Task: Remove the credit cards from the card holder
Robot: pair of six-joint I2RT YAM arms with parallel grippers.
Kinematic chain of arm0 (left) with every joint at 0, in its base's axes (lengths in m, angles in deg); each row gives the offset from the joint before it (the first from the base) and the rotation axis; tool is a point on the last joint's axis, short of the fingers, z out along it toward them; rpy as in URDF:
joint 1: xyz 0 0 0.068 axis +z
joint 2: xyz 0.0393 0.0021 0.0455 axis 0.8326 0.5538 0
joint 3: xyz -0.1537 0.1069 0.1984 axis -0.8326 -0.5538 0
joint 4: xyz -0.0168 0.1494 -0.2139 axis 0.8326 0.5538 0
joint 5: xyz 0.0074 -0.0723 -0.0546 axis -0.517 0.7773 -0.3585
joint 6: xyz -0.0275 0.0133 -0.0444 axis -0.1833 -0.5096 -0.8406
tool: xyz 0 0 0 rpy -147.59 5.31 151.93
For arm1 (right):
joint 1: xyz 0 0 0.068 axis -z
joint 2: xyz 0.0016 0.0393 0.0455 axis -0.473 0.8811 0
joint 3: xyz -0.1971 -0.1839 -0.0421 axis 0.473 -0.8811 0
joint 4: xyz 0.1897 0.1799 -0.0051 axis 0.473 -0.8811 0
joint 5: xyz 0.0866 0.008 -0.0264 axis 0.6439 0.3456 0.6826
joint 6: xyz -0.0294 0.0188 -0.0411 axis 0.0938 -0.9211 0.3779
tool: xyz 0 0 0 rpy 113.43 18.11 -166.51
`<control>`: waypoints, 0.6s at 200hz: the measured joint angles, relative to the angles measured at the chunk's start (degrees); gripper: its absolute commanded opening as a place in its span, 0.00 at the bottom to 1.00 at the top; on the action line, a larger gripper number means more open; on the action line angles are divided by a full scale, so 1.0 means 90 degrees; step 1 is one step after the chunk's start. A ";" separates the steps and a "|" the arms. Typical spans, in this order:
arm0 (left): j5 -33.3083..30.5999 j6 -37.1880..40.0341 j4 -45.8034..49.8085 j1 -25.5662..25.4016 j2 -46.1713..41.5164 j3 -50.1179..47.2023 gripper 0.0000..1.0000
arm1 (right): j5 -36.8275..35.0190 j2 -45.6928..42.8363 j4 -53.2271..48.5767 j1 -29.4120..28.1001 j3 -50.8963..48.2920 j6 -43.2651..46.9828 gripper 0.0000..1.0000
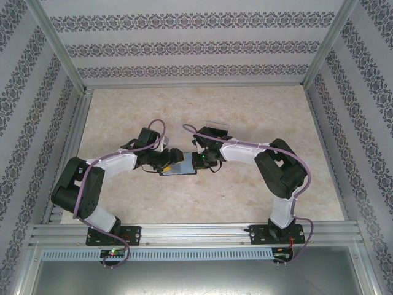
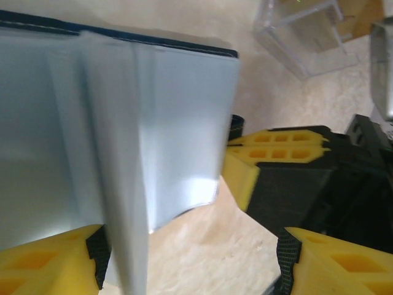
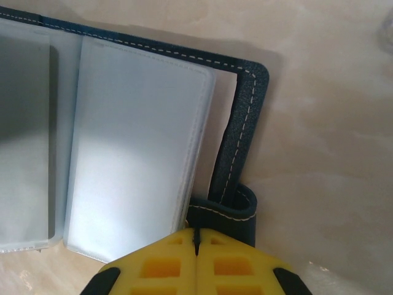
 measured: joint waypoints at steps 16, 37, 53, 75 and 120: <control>0.0070 -0.0005 -0.0068 -0.0087 -0.0022 0.0058 0.74 | 0.0000 0.0000 0.0000 0.0000 0.0000 -0.0002 0.07; 0.0165 -0.0005 -0.0158 -0.0231 -0.0024 0.0219 0.74 | 0.0000 -0.0002 0.0002 0.0000 0.0000 -0.0019 0.07; 0.0199 -0.0007 -0.0253 -0.0352 -0.0024 0.0323 0.73 | 0.0000 -0.0002 0.0002 0.0002 0.0000 -0.0024 0.08; 0.0155 -0.0027 -0.0260 -0.0391 -0.0022 0.0347 0.73 | -0.0002 -0.0002 -0.0005 0.0005 0.0000 -0.0083 0.09; 0.0010 -0.0005 -0.0206 -0.0396 -0.0022 0.0350 0.73 | -0.0007 -0.0036 -0.0005 0.0017 -0.0002 -0.0146 0.09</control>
